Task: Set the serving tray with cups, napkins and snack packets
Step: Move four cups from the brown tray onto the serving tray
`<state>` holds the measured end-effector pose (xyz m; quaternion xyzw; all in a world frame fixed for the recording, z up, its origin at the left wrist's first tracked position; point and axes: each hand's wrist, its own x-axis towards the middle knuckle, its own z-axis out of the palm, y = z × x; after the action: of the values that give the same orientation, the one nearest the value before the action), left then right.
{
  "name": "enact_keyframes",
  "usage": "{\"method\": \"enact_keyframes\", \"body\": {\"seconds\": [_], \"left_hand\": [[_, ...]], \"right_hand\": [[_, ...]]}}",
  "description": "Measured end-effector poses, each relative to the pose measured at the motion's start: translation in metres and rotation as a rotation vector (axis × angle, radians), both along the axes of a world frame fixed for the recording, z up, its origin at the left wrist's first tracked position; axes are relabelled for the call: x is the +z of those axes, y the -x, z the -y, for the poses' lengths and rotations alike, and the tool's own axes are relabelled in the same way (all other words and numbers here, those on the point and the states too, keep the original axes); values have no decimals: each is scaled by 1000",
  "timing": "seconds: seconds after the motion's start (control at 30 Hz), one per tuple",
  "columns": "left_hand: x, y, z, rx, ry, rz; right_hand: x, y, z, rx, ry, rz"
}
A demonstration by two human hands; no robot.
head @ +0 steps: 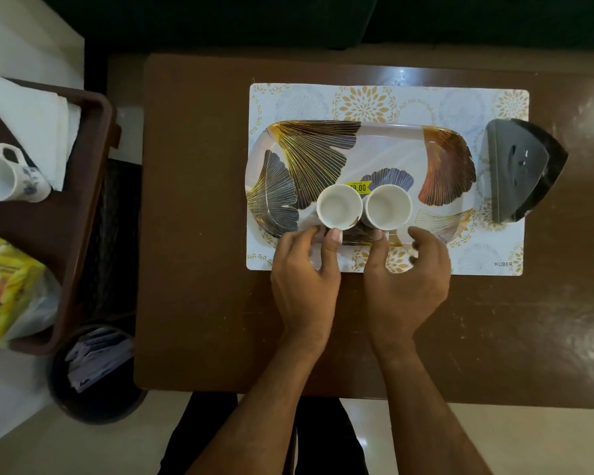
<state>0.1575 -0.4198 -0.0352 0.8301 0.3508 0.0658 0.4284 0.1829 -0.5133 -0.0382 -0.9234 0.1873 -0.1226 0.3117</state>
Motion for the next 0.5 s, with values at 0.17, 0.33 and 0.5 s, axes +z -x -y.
{"method": "enact_keyframes", "body": {"seconds": [0.17,0.33,0.5], "left_hand": [[-1,5,-25,-98,-67,0],[3,11,-66,-240,-207,-6],[11,24,-139,-328,-345,-58]], "right_hand": [[13,-2,-17,184,116,54],[20,-5,-53,440,200,49],[24,-7,-102,677,273,9]]}}
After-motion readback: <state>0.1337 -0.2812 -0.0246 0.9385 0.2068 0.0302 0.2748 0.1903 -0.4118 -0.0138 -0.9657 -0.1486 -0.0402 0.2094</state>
